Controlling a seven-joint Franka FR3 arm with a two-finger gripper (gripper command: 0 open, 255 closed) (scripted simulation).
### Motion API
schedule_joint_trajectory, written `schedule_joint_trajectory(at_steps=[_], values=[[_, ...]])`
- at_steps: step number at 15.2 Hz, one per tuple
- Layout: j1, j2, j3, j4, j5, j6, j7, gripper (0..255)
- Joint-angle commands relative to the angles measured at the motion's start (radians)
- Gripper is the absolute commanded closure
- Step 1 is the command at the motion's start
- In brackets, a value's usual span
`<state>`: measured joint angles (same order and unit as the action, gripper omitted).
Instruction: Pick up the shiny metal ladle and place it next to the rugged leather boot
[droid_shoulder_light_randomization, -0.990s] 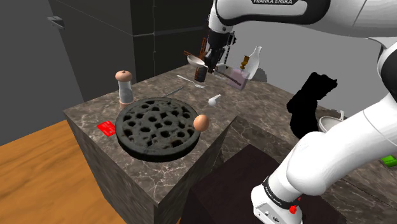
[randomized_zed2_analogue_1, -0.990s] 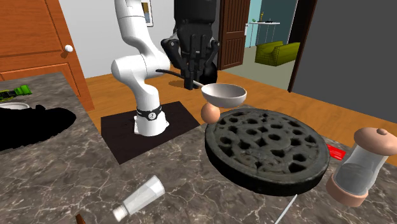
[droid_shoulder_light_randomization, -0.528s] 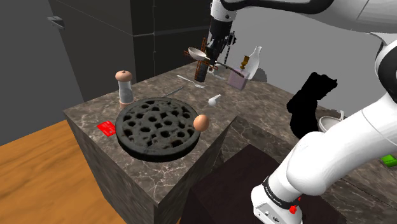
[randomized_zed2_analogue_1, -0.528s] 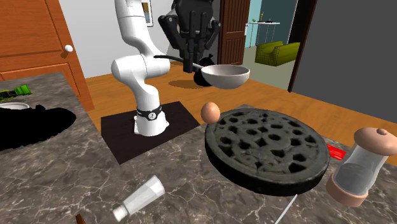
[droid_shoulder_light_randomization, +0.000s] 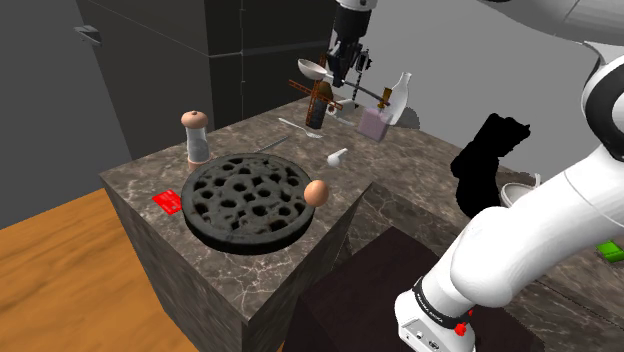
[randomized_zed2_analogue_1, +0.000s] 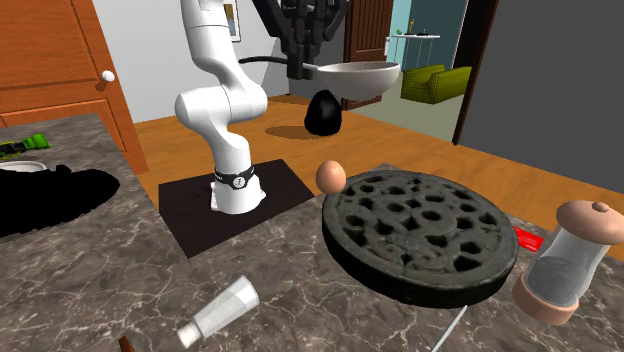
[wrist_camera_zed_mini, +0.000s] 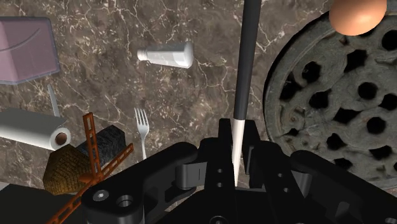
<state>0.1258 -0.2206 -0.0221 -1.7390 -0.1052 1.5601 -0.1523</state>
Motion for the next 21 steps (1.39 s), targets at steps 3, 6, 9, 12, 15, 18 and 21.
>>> schedule_joint_trajectory(at_steps=[3,6,9,12,15,18,21], values=[[0.0,0.019,0.001,0.077,0.0,-0.058,-0.004,255],[0.0,0.037,0.002,0.138,0.0,-0.101,-0.008,255],[-0.009,0.034,-0.012,0.153,-0.002,-0.117,-0.034,255],[-0.038,0.008,-0.057,0.125,-0.008,-0.107,-0.107,255],[-0.066,-0.008,-0.103,0.108,-0.016,-0.098,-0.18,255],[-0.093,-0.015,-0.151,0.103,-0.023,-0.091,-0.254,255],[-0.12,-0.011,-0.2,0.108,-0.029,-0.083,-0.33,255]])
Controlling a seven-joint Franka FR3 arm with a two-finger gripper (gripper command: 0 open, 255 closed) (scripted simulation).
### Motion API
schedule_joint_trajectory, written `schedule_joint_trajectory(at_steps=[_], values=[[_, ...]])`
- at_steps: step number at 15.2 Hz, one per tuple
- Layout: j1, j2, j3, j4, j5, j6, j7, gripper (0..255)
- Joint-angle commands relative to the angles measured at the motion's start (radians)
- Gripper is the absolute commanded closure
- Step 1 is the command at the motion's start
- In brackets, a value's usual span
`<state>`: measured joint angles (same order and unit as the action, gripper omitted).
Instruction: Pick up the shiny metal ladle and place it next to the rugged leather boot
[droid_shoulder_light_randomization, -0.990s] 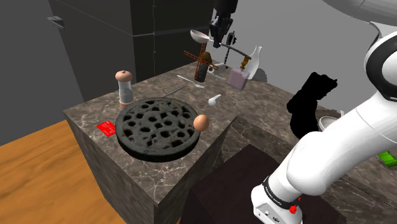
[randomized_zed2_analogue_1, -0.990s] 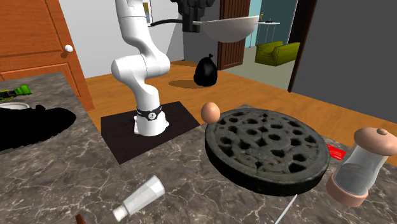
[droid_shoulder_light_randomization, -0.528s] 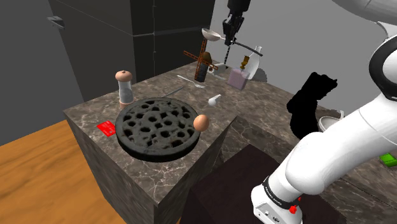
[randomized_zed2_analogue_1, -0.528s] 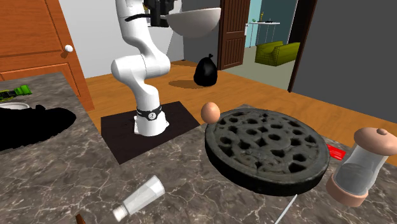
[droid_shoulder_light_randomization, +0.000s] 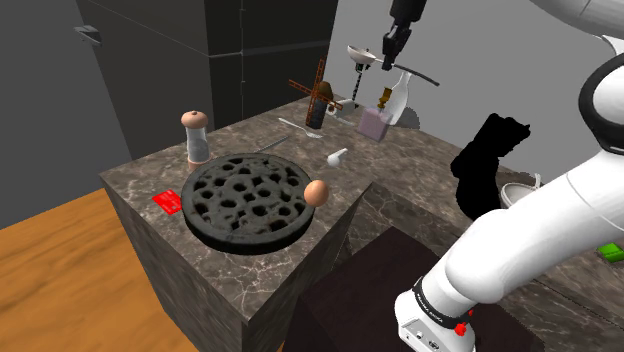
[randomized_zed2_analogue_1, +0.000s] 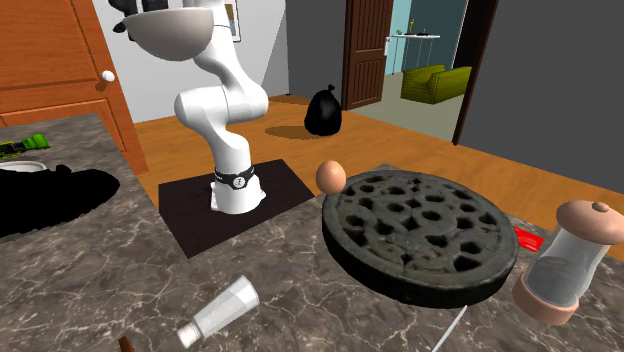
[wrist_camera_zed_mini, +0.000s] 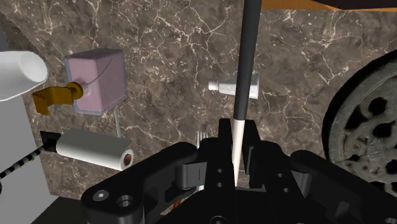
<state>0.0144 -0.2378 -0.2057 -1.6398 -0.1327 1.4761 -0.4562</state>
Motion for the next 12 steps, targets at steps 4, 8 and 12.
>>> schedule_joint_trajectory(at_steps=[4,8,12], values=[[-0.045,0.027,-0.084,0.032,-0.002,0.009,-0.13,255],[-0.083,0.068,-0.154,0.076,0.007,0.015,-0.238,255],[-0.125,0.131,-0.225,0.143,0.032,0.017,-0.351,255]])
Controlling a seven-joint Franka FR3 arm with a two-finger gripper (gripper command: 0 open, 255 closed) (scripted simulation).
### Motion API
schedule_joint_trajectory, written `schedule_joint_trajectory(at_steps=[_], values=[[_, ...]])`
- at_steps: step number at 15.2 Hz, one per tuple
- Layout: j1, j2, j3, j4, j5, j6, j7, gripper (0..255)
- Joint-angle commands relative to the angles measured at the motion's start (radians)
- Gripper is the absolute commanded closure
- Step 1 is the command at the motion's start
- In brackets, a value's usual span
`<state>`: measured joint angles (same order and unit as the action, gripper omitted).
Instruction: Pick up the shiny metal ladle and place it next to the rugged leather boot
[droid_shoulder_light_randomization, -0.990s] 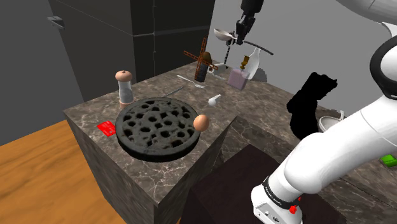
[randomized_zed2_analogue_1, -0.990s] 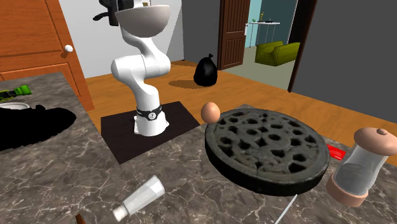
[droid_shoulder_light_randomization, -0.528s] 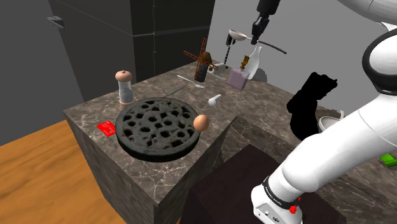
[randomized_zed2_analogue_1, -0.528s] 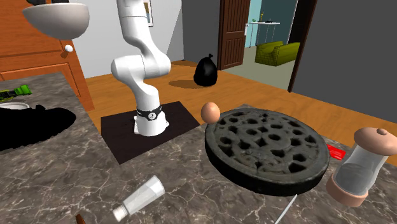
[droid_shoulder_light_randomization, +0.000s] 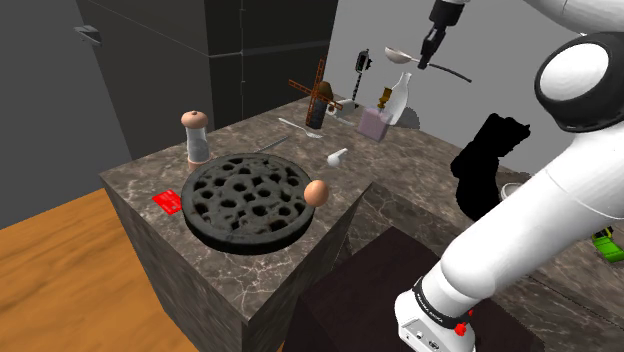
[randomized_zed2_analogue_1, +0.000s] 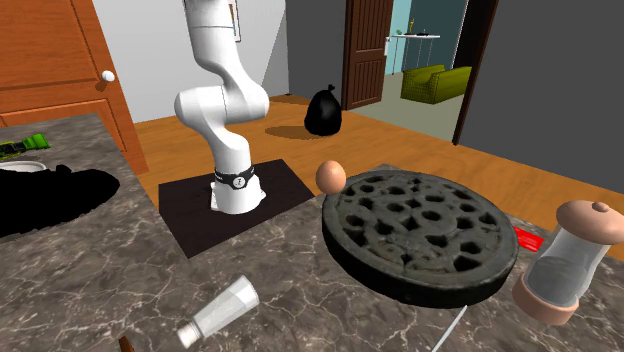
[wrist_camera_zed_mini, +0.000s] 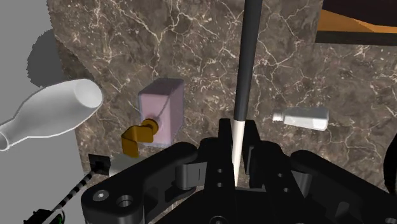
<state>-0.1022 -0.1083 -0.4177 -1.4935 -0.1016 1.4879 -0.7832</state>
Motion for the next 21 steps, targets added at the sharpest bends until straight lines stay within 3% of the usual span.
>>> schedule_joint_trajectory(at_steps=[1,9,12,14,21], values=[[-0.021,0.021,-0.031,0.017,0.011,0.005,-0.053,255],[-0.16,0.241,-0.165,0.253,0.149,-0.031,-0.299,255],[-0.251,0.358,-0.198,0.393,0.232,-0.072,-0.389,255],[-0.346,0.466,-0.212,0.538,0.309,-0.123,-0.45,255],[-0.277,0.375,-0.208,0.308,0.246,0.025,-0.433,255]])
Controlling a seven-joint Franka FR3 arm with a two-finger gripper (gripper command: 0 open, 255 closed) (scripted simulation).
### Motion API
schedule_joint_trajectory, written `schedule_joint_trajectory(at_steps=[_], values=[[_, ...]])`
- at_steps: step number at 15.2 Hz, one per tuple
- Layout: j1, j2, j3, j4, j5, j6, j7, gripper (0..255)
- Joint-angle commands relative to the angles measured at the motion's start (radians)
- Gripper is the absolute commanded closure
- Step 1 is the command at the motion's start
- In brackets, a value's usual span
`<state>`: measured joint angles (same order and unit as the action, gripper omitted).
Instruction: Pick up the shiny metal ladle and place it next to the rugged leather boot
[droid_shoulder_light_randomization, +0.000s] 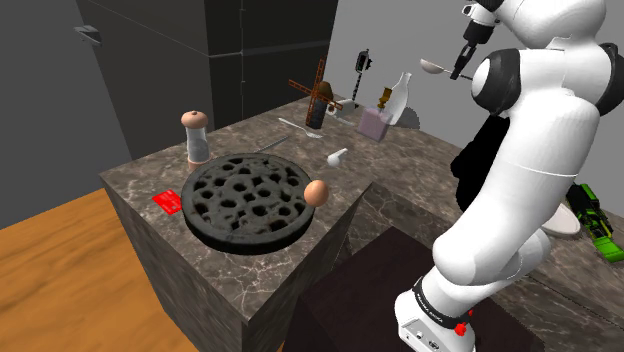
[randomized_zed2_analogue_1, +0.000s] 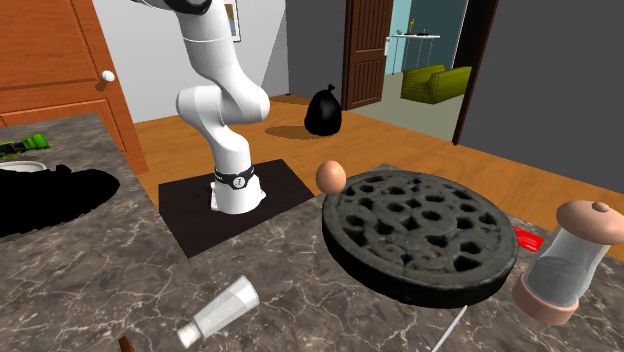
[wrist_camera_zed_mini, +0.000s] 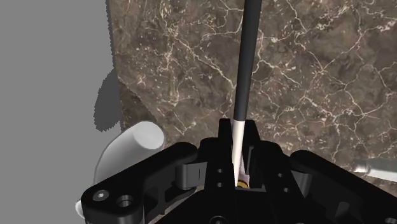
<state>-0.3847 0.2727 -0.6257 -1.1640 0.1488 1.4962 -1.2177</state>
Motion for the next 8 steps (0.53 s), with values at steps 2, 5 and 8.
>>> schedule_joint_trajectory(at_steps=[2,5,8], values=[[0.018,-0.024,0.001,-0.073,-0.016,0.053,0.006,255],[0.033,-0.047,0.003,-0.144,-0.031,0.104,0.012,255],[0.045,-0.066,0.004,-0.208,-0.043,0.153,0.018,255]])
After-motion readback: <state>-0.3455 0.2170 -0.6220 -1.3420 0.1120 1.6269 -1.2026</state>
